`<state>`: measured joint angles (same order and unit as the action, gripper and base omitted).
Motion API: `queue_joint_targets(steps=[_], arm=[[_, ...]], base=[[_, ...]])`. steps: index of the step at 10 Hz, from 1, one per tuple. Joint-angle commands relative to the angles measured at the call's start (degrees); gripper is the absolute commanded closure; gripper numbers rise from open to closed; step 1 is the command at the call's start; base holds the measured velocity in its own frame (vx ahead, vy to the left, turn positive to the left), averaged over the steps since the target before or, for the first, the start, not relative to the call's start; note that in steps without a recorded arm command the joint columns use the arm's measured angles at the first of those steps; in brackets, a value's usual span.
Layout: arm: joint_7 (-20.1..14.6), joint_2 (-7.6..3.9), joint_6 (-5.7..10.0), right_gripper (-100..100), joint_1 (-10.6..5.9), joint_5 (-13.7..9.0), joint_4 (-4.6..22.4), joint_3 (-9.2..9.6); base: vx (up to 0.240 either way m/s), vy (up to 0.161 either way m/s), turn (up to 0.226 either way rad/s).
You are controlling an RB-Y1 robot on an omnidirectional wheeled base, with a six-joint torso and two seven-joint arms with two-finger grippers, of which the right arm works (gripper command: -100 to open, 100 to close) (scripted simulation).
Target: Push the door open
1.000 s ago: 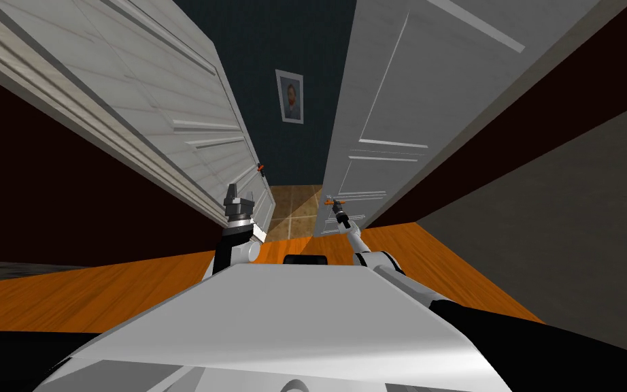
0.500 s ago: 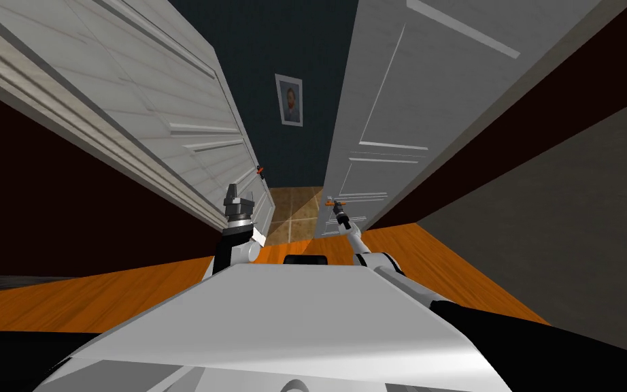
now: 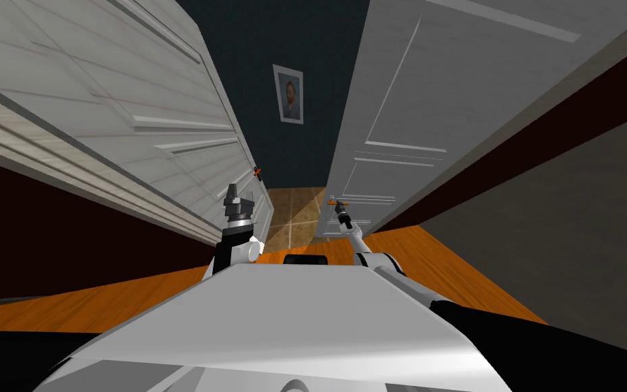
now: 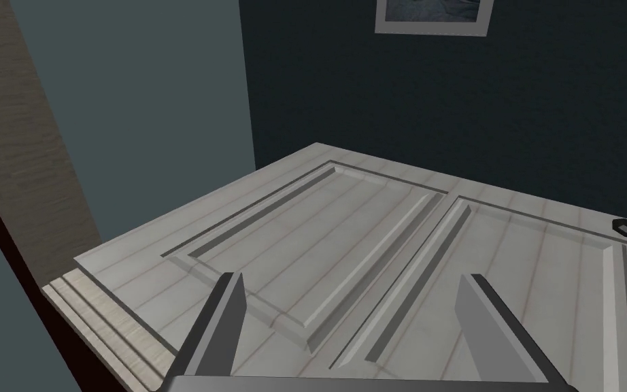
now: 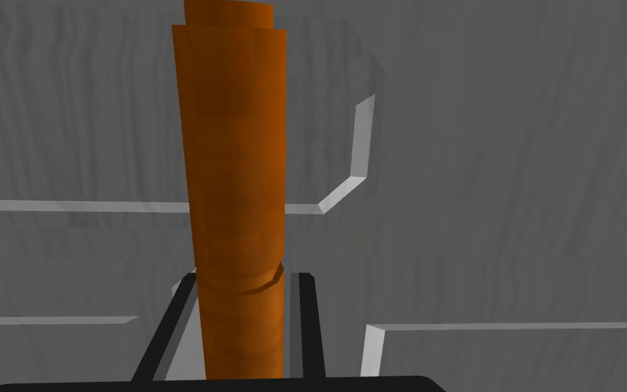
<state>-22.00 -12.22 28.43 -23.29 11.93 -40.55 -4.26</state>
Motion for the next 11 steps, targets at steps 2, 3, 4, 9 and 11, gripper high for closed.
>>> queue_joint_targets(steps=[2, 3, 4, 9, 11], arm=[[1.1, -1.02, 0.1, 100, -0.28, -1.0, 0.7, -2.26], [1.6, -1.15, -0.01, 100, -0.24, -1.3, 0.8, -2.98], [2.1, -1.28, -0.12, 100, -0.2, -1.6, 1.0, -3.71], [4.0, -1.81, -0.56, 100, -0.04, -3.0, 1.5, -6.64], [4.9, -2.06, -0.77, 100, 0.04, -3.7, 1.8, -8.05]], base=[[0.189, 0.125, -0.064], [0.197, 0.12, -0.074], [0.203, 0.133, -0.078], [0.151, 0.096, -0.049], [0.184, 0.102, -0.07]])
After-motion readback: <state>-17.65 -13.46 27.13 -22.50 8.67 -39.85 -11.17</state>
